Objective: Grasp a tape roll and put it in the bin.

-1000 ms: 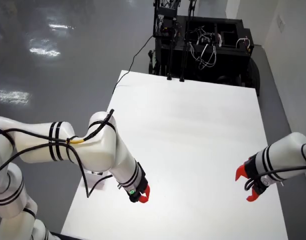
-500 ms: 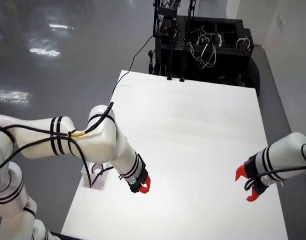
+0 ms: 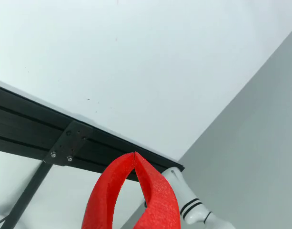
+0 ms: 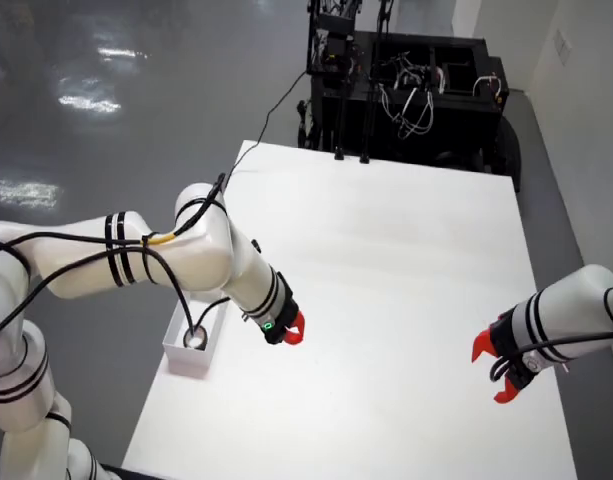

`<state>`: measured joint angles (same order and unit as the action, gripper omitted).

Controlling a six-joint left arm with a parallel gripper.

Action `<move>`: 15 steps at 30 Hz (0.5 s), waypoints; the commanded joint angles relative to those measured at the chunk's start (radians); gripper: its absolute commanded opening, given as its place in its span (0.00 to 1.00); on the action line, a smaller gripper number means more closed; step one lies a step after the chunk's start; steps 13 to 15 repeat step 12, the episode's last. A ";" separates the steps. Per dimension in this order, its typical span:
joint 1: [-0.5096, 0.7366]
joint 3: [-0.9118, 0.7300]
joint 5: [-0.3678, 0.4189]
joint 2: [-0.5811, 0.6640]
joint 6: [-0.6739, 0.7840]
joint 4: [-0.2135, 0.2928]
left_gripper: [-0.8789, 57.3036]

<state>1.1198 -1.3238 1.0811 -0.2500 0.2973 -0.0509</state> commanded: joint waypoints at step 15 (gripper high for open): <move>0.098 0.000 -0.027 -0.002 -0.014 0.002 0.01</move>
